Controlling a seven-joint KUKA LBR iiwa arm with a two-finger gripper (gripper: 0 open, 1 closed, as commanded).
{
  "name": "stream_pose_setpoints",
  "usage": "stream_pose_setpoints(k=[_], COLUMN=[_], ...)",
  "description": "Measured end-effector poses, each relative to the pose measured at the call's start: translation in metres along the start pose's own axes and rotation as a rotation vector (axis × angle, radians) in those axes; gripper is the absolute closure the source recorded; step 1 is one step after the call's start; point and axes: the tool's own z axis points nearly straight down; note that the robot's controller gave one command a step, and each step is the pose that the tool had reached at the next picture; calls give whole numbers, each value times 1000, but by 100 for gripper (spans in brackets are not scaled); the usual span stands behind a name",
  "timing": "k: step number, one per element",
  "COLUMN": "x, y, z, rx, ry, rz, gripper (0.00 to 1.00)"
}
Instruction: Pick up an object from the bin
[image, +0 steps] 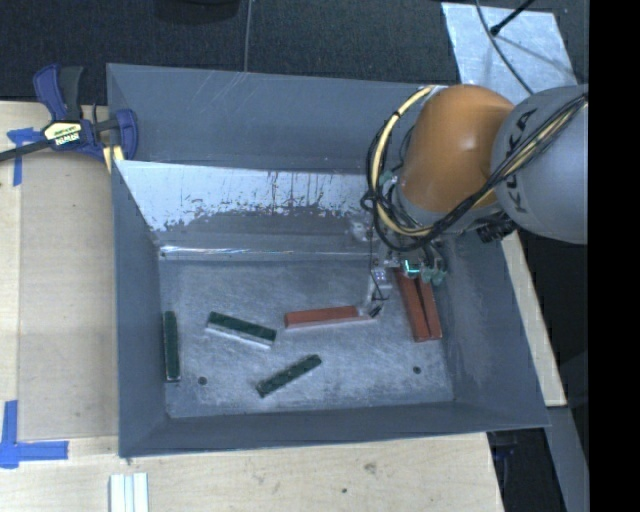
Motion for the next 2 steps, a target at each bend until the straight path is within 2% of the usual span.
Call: stream_pose_setpoints(k=[1, 2], x=[-6, 16], y=[25, 22], z=[80, 45], rx=[0, 1], ry=[-2, -6], rz=[-109, -144], gripper=[0, 0])
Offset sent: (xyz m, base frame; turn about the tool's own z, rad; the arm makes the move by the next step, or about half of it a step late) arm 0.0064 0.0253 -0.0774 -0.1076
